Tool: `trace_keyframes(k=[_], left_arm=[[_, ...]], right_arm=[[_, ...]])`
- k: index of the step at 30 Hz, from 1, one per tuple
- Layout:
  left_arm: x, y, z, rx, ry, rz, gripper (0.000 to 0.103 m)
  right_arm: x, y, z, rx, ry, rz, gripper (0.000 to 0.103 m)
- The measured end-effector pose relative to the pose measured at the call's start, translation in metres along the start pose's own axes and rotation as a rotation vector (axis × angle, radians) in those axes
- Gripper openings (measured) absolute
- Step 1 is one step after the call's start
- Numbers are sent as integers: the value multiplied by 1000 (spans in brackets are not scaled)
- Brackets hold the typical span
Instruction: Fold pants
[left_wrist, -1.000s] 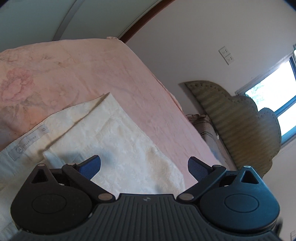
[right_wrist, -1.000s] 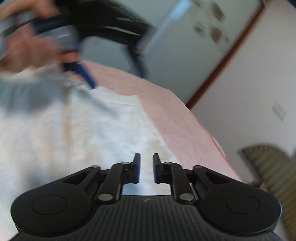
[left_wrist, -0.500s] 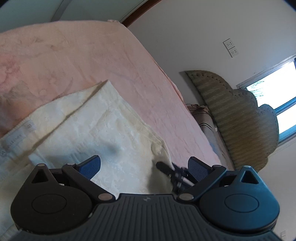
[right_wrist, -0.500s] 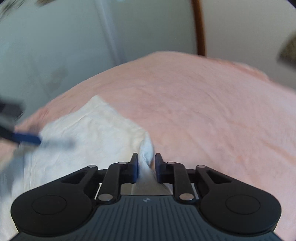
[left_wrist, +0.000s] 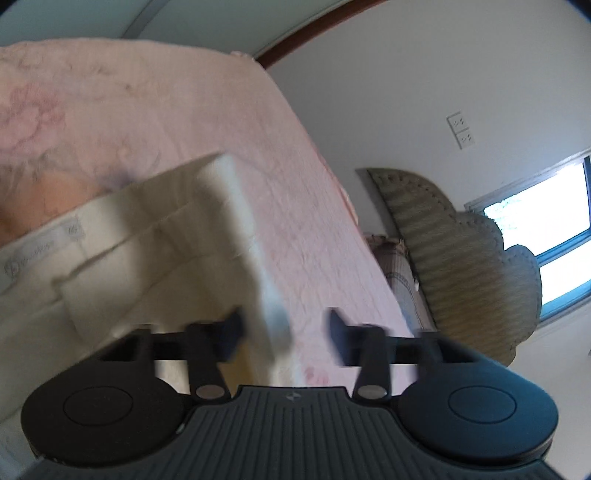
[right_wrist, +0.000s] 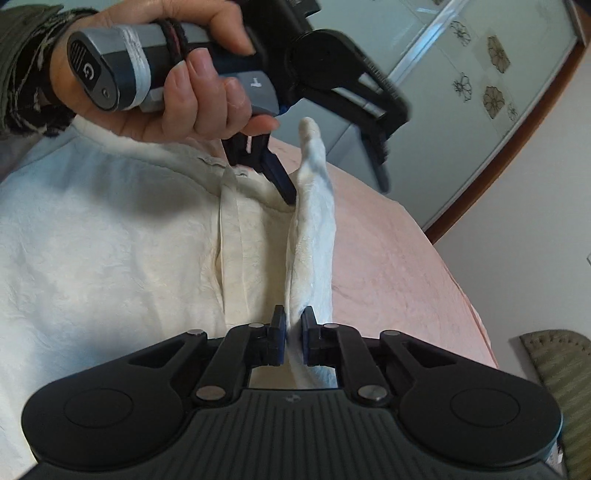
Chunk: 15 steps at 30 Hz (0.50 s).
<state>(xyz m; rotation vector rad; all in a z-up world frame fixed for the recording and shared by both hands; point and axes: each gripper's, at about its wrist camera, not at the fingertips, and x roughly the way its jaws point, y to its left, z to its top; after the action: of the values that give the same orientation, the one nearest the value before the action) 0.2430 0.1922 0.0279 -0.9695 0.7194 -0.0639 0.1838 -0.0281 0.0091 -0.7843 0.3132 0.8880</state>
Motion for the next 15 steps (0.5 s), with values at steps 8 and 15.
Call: trace_keyframes(k=[8, 15], left_arm=[[-36, 2, -30, 95, -81, -35, 5], [-59, -13, -51, 206, -134, -33, 5]], right_arm=[[-38, 14, -21, 19, 24, -123, 11], [-63, -42, -75, 39, 262, -290, 30]])
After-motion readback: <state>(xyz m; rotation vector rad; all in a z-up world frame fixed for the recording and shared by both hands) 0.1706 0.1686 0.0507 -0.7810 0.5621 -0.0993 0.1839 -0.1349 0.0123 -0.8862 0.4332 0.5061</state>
